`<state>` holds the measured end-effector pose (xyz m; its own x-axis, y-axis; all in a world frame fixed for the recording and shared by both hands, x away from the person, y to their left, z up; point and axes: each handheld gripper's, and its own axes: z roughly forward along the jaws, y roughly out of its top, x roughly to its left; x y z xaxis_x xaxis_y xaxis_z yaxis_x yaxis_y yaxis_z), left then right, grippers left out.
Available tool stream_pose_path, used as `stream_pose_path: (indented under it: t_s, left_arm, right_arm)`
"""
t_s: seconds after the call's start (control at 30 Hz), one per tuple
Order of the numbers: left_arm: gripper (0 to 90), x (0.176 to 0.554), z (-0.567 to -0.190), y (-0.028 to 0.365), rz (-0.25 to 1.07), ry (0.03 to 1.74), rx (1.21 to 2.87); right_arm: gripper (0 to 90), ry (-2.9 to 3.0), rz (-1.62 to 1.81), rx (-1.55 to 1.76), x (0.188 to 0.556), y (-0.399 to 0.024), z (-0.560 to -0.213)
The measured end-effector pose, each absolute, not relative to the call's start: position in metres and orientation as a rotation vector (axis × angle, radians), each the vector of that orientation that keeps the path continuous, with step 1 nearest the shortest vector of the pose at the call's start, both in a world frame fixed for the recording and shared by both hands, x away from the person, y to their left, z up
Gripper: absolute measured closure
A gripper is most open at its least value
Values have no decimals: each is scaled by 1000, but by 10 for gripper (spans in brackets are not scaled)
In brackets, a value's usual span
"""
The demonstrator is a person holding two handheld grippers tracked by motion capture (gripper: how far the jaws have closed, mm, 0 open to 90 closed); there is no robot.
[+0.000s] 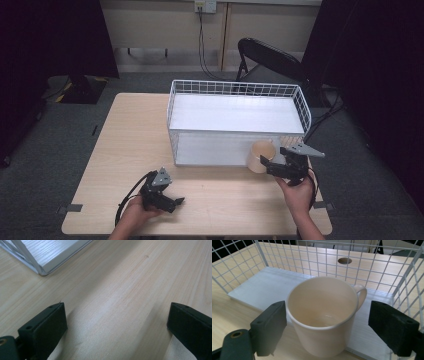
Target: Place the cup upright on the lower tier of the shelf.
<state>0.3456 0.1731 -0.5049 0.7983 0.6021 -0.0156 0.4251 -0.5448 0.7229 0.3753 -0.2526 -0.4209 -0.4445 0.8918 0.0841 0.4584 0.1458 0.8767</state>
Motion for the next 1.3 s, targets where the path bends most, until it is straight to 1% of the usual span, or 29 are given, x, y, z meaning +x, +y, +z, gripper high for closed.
stream_pose_path:
  t_s: [0.5, 0.97, 1.13, 1.3]
  left_arm:
    - [20, 346, -505, 173, 302, 755, 2228]
    - [20, 346, -505, 173, 303, 754, 2231]
    - [20, 346, -505, 173, 303, 753, 2231]
    - [20, 346, -505, 173, 302, 754, 2230]
  right_arm:
    - [139, 2000, 1222, 1259, 369, -251, -430]
    - [140, 2026, 1137, 1238, 372, -244, -443]
    - [146, 2028, 1118, 1237, 374, -242, -446]
    - [170, 2020, 1110, 1224, 375, -239, -447]
